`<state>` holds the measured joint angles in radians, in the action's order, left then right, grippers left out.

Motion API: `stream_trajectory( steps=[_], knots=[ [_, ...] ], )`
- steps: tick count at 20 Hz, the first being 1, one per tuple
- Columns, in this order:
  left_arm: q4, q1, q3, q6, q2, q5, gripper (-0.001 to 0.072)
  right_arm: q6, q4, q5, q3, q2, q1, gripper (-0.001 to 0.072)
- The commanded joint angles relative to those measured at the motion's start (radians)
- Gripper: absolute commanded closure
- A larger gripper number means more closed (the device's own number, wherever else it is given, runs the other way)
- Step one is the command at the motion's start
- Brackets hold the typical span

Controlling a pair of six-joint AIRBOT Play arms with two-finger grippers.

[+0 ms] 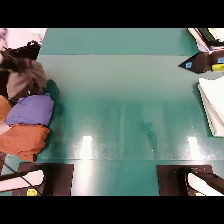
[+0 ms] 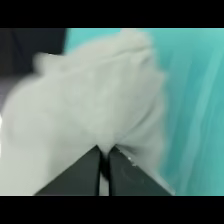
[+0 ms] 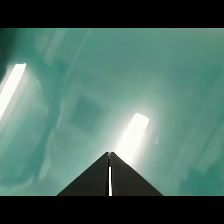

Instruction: Fold the shirts.

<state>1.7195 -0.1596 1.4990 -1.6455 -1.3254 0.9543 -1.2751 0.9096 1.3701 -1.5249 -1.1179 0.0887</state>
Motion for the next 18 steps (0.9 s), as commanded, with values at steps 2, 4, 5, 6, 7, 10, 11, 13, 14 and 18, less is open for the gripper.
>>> stream_trajectory(
  steps=[2, 4, 5, 6, 7, 10, 11, 13, 14, 18],
  knots=[
    [-0.111, 0.098, 0.213, 0.119, 0.256, 0.18, 0.0679, 0.0, 0.001, -0.103, -0.15, 0.002, -0.002, 0.0696],
    [-0.127, 0.225, 0.289, 0.132, 0.34, 0.239, 0.068, 0.0, 0.002, -0.138, -0.227, 0.002, -0.002, 0.0696],
    [-0.128, 0.294, 0.302, 0.131, 0.365, 0.245, 0.068, 0.0, 0.004, -0.149, -0.257, 0.002, -0.002, 0.0696],
    [-0.132, 0.369, 0.304, 0.126, 0.376, 0.253, 0.068, 0.0, 0.008, -0.154, -0.283, 0.002, -0.002, 0.0696],
    [-0.131, 0.444, 0.301, 0.108, 0.373, 0.276, 0.068, 0.0, 0.008, -0.157, -0.304, 0.002, -0.002, 0.0696],
    [-0.149, 0.643, 0.219, 0.071, 0.323, 0.302, 0.068, 0.0, 0.007, -0.155, -0.328, 0.002, -0.002, 0.0696],
    [-0.169, 0.702, 0.173, 0.071, 0.293, 0.301, 0.068, 0.0, 0.007, -0.151, -0.328, 0.002, -0.002, 0.0696],
    [-0.23, 0.796, 0.085, 0.071, 0.213, 0.29, 0.0678, 0.0, 0.008, -0.12, -0.322, 0.002, -0.002, 0.0696],
    [-0.275, 0.83, 0.044, 0.075, 0.169, 0.266, 0.0677, 0.0, 0.008, -0.101, -0.321, 0.002, -0.002, 0.0696],
    [-0.333, 0.871, -0.015, 0.081, 0.006, 0.199, 0.0096, 0.0, 0.008, -0.065, -0.321, 0.002, -0.002, 0.0696]
  ],
)
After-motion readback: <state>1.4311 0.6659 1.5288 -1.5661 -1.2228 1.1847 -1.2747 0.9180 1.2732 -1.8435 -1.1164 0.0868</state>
